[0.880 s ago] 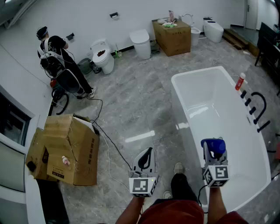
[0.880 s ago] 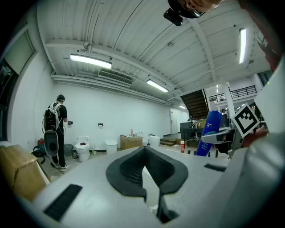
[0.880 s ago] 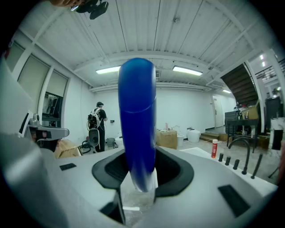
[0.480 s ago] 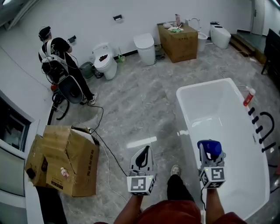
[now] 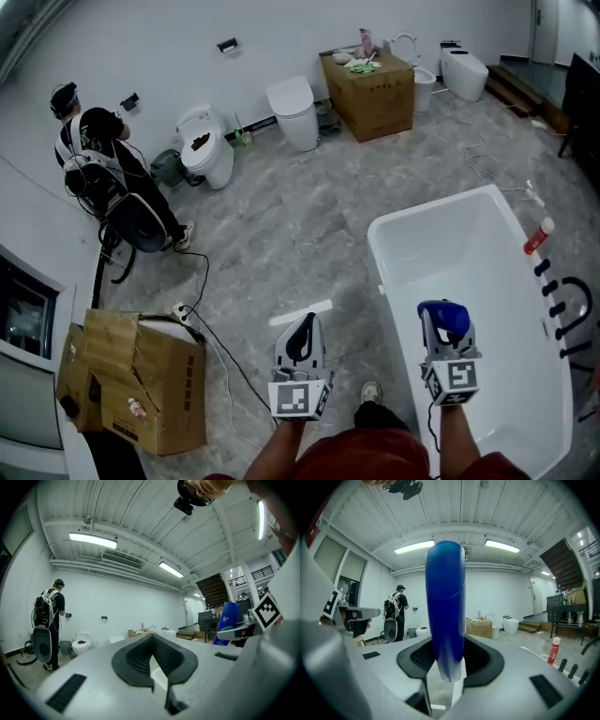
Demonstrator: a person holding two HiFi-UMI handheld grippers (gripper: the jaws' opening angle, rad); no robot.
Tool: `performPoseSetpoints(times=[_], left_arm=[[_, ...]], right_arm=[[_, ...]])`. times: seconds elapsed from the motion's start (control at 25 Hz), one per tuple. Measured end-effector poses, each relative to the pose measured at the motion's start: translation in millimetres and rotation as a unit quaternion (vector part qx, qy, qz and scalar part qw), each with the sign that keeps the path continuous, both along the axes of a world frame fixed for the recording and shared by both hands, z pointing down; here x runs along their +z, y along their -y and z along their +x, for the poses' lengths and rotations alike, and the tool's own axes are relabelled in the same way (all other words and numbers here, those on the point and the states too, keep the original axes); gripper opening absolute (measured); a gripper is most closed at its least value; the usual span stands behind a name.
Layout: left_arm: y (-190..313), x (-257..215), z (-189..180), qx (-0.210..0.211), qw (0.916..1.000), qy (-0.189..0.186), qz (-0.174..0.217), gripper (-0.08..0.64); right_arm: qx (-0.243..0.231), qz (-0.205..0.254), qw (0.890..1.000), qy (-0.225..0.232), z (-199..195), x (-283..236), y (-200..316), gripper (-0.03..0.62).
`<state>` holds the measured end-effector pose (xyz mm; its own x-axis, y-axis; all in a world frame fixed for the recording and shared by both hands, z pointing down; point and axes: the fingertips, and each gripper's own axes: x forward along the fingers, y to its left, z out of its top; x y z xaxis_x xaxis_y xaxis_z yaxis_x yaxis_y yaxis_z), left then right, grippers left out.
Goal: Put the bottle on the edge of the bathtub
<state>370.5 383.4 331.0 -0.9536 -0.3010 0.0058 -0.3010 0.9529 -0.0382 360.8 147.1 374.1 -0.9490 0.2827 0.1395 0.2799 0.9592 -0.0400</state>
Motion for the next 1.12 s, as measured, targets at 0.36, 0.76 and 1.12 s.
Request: performPoseSetpoints(times=[0.36, 0.76, 1.12], left_arm=[[1.7, -4.7, -65.7, 0.001, 1.0, -0.001, -0.001, 0.005], [-21.7, 11.6, -186.2, 0.035, 0.9994, 0.002, 0.008, 0.005], [-70.0, 10.0, -339.7, 0.068, 0.9973, 0.001, 0.027, 0.005]], right_arm=[[-0.009, -0.002, 1.0, 0.005, -68.0, -10.8, 3.7, 0.153], [0.026, 0.013, 1.0, 0.0, -173.7, 1.5, -16.6, 0.153], [0.061, 0.01, 0.998, 0.003, -315.0, -7.7, -67.8, 0.153]])
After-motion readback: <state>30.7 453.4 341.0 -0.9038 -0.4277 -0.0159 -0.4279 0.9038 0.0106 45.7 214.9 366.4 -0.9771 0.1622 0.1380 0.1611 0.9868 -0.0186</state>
